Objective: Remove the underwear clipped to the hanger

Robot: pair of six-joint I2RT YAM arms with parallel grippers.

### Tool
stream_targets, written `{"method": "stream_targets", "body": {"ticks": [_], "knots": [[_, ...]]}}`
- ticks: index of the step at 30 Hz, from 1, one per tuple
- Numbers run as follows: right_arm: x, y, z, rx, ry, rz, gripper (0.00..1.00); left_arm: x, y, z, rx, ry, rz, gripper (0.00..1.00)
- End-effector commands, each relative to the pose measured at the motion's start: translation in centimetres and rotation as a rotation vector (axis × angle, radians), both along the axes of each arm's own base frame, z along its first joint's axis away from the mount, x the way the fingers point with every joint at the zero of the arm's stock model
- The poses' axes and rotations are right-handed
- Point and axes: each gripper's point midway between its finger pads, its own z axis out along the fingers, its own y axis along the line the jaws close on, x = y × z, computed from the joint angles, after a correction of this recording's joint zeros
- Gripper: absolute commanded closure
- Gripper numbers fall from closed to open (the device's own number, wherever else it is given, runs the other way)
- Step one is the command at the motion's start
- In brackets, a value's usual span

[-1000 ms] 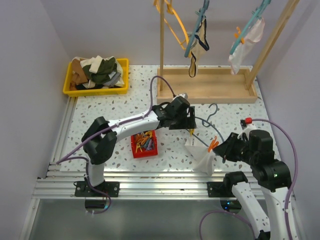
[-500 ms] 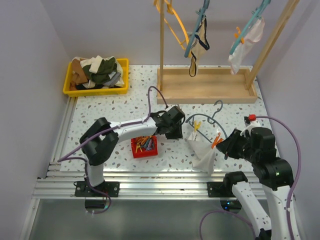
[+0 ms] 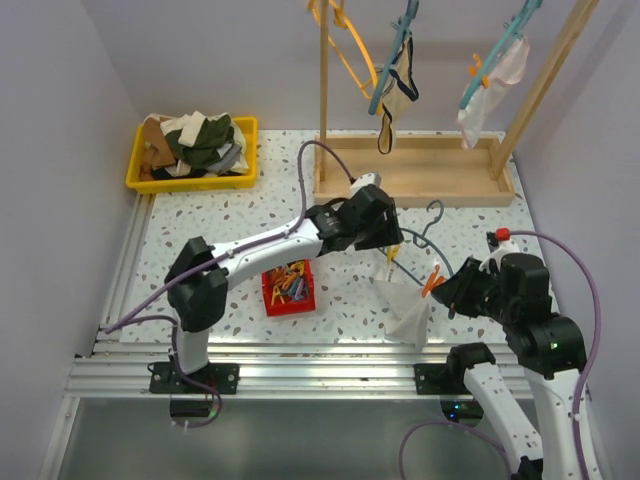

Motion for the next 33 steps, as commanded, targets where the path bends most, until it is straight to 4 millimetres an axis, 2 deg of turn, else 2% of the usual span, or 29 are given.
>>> {"method": "stream_targets", "body": {"ticks": [1, 3, 11, 16, 18, 19, 20, 21, 22, 23, 25, 27, 28, 29, 30, 31, 32, 33], "knots": [[0.8, 0.2, 1.4, 0.005, -0.064, 0.016, 1.00, 1.1, 0.1, -1.6, 0.118, -0.002, 0.025, 0.33], [0.9, 0.2, 1.6, 0.002, -0.068, 0.016, 1.00, 1.2, 0.4, -3.4, 0.172, 0.017, 0.025, 0.33], [1.1, 0.1, 2.2, -0.002, -0.079, 0.009, 1.00, 1.8, 0.9, -6.0, 0.255, 0.029, 0.044, 0.33], [1.2, -0.2, 2.4, -0.012, -0.083, -0.002, 1.00, 1.7, 1.4, -6.5, 0.273, 0.040, 0.059, 0.38], [1.2, -0.4, 2.4, -0.019, -0.086, -0.012, 1.00, 1.6, 1.7, -5.6, 0.249, 0.030, 0.071, 0.41], [1.2, -0.4, 2.4, -0.022, -0.085, -0.014, 1.00, 1.1, 2.4, -6.4, 0.260, 0.046, 0.082, 0.44], [1.3, -0.5, 2.3, -0.024, -0.083, -0.020, 1.00, 1.1, 2.4, -5.0, 0.218, 0.025, 0.091, 0.44], [1.3, -0.6, 2.2, -0.029, -0.079, -0.023, 1.00, 1.0, 2.7, -4.8, 0.209, 0.021, 0.099, 0.45], [1.4, -0.7, 2.1, -0.030, -0.079, -0.028, 1.00, 0.4, 3.5, -5.7, 0.219, 0.038, 0.113, 0.47], [1.5, -0.7, 2.0, -0.030, -0.072, -0.030, 1.00, 0.5, 3.7, -4.7, 0.190, 0.018, 0.125, 0.47], [1.6, -0.9, 1.8, -0.036, -0.066, -0.047, 1.00, 0.1, 4.6, -5.4, 0.196, 0.029, 0.148, 0.48], [1.8, -1.1, 1.8, -0.044, -0.065, -0.061, 1.00, -0.1, 5.1, -5.0, 0.178, 0.027, 0.165, 0.50], [1.8, -1.3, 1.8, -0.051, -0.063, -0.068, 1.00, -0.5, 5.7, -5.9, 0.184, 0.043, 0.179, 0.51], [1.9, -1.5, 1.8, -0.056, -0.064, -0.077, 1.00, -0.5, 5.5, -5.1, 0.148, 0.031, 0.186, 0.51], [2.0, -1.6, 1.7, -0.062, -0.058, -0.085, 1.00, -0.7, 5.6, -5.0, 0.130, 0.033, 0.193, 0.51], [2.0, -1.6, 1.7, -0.063, -0.058, -0.087, 1.00, -1.2, 6.3, -6.0, 0.131, 0.051, 0.205, 0.51], [2.0, -1.6, 1.6, -0.061, -0.054, -0.085, 1.00, -1.0, 5.9, -4.9, 0.078, 0.028, 0.208, 0.51], [2.1, -1.5, 1.5, -0.059, -0.049, -0.085, 1.00, -1.3, 6.2, -5.4, 0.076, 0.034, 0.208, 0.52]]}}
